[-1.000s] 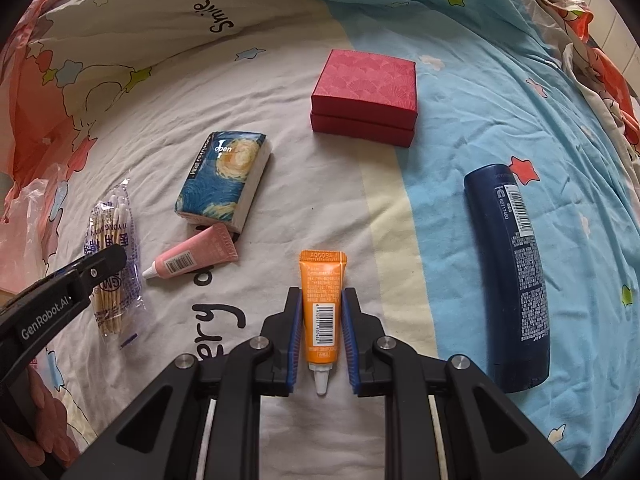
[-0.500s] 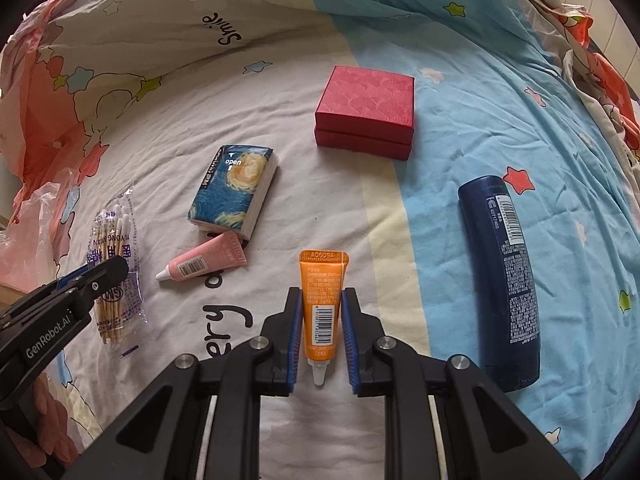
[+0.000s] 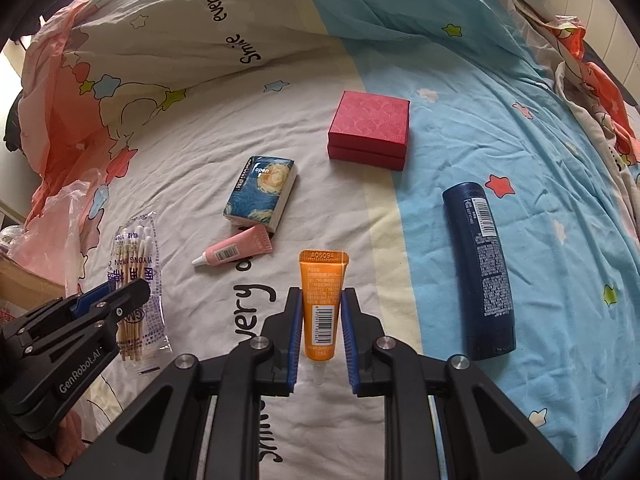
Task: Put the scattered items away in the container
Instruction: 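Carry the swab bag and orange tube with both tools over the cardboard box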
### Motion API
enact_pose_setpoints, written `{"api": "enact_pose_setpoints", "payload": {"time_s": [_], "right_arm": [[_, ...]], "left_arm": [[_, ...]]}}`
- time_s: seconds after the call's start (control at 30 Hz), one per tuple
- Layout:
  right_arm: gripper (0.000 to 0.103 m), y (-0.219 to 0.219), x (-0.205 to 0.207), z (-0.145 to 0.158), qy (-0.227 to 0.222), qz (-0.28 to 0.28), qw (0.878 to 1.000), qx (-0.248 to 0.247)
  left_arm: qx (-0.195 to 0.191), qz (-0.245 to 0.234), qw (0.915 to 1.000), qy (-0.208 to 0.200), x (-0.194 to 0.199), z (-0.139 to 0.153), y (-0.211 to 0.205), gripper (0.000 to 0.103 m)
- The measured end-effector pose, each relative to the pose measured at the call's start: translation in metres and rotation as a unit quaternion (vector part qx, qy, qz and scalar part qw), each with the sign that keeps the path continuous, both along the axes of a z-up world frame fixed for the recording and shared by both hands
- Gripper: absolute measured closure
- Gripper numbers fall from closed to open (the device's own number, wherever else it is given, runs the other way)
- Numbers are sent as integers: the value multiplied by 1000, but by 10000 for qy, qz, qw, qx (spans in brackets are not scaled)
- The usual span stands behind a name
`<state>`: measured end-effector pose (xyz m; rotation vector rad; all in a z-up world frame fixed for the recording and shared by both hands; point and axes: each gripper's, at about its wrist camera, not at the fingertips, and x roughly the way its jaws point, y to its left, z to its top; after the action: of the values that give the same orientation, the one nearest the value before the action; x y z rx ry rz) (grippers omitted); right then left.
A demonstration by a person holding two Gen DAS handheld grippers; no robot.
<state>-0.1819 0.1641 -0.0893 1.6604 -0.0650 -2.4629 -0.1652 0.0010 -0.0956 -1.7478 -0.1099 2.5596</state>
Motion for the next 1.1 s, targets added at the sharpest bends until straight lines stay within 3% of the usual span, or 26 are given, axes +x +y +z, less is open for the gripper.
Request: {"api": "enact_pose_setpoints", "payload": {"time_s": [0.67,1.1], "right_arm": [[85,9,50,68,506,35,9987,59],[85,-21,77,108,836,336,9959,-50]], "left_arm": [[-106,-489,9984,251,58,56,18,83],[-238,-550,9969,500,92,92,8,83]]}}
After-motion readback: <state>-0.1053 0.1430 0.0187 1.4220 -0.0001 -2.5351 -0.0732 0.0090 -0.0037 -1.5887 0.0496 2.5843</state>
